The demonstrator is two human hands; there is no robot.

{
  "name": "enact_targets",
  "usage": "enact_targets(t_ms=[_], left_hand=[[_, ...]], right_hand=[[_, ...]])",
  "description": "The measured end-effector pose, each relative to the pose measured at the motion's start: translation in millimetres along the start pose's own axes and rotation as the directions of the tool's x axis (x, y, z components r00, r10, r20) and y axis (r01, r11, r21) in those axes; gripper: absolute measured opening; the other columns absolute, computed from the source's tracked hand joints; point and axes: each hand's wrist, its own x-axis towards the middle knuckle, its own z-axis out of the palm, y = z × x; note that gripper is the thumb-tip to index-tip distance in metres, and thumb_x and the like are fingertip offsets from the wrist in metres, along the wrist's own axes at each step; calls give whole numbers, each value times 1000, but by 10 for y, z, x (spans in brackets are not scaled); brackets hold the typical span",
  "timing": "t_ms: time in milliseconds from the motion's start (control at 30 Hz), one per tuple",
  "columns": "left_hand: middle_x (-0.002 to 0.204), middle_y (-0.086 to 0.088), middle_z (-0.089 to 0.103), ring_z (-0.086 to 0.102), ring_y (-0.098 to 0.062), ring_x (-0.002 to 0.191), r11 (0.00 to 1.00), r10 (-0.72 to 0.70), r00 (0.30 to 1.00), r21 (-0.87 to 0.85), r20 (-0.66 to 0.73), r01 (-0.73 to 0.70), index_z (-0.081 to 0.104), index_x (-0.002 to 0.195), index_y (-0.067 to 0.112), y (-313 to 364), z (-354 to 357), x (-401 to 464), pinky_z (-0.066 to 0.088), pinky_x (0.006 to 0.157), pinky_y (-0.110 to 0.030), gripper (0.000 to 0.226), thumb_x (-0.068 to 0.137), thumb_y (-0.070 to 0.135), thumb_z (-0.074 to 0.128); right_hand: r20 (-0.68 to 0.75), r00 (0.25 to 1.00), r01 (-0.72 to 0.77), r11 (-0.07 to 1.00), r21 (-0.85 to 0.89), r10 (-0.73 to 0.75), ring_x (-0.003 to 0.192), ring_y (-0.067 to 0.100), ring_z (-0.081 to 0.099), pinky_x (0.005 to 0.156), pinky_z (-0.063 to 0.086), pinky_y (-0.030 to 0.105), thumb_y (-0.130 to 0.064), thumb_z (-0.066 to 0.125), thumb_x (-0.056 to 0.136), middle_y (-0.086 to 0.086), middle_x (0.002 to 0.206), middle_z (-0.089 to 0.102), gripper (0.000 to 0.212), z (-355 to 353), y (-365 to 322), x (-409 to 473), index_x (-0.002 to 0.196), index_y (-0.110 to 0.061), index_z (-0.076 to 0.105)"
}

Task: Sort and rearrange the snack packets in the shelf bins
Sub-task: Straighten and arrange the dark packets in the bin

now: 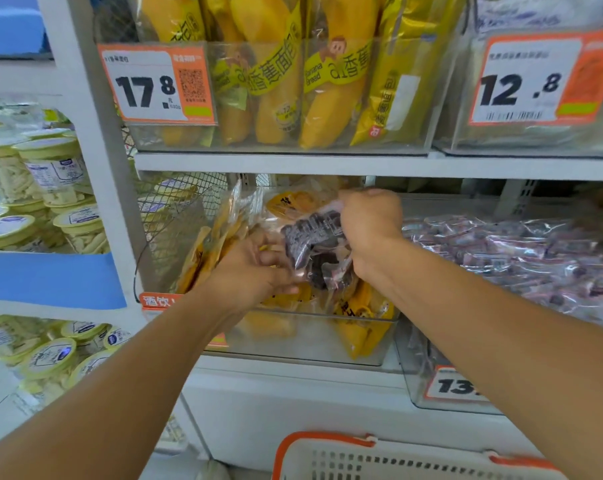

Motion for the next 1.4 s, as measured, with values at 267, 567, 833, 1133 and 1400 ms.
enact_targets(t_ms=[267, 567, 833, 1133, 1400], left_hand=[[75, 11, 66, 61, -3, 68, 818, 522, 723, 504, -452, -276, 71, 88, 19, 22, -35, 71, 48, 65, -21, 12, 95, 17, 63], [95, 1, 62, 57, -11, 71, 894, 264, 943, 418, -201, -161, 52, 114, 16, -99, 34, 121, 46, 60, -22, 24, 98, 30, 60], [103, 5, 63, 59, -14, 97, 891, 211, 969, 433, -133, -135, 60, 114, 21, -83, 28, 167, 44, 69, -17, 28, 88, 19, 73], [93, 13, 56, 53, 1, 81, 886, 345, 913, 397, -218, -240, 55, 113, 21, -109, 11, 175, 41, 67, -10, 26, 93, 10, 67], [104, -6, 64, 64, -18, 75, 890, 437, 868, 249, -237, -381, 44, 106, 35, -10, -35, 84, 55, 64, -37, 35, 98, 3, 56]], right_hand=[[-54, 956, 265, 927, -266, -288, 55, 10, 50, 53, 37, 23, -26, 59, 99, -3, 62, 53, 35, 19, 186, -95, 67, -19, 48], [368, 885, -228, 954, -193, 286, 59, 20, 62, 47, 57, 29, -14, 59, 98, 11, 74, 60, 10, 197, 62, -143, 95, -5, 62], [700, 589, 130, 808, -575, 404, 106, 28, 68, 93, 58, 45, -53, 53, 98, 12, 114, 69, 47, -107, -80, -98, 124, -15, 61], [803, 477, 559, 582, -590, 357, 102, 33, 70, 82, 58, 38, -15, 80, 84, 10, 104, 75, 34, -136, 186, -44, 113, -12, 63], [909, 409, 842, 418, -341, -80, 62, 5, 61, 63, 49, 25, -20, 76, 88, -14, 65, 67, 10, -482, -110, -102, 79, -23, 75]])
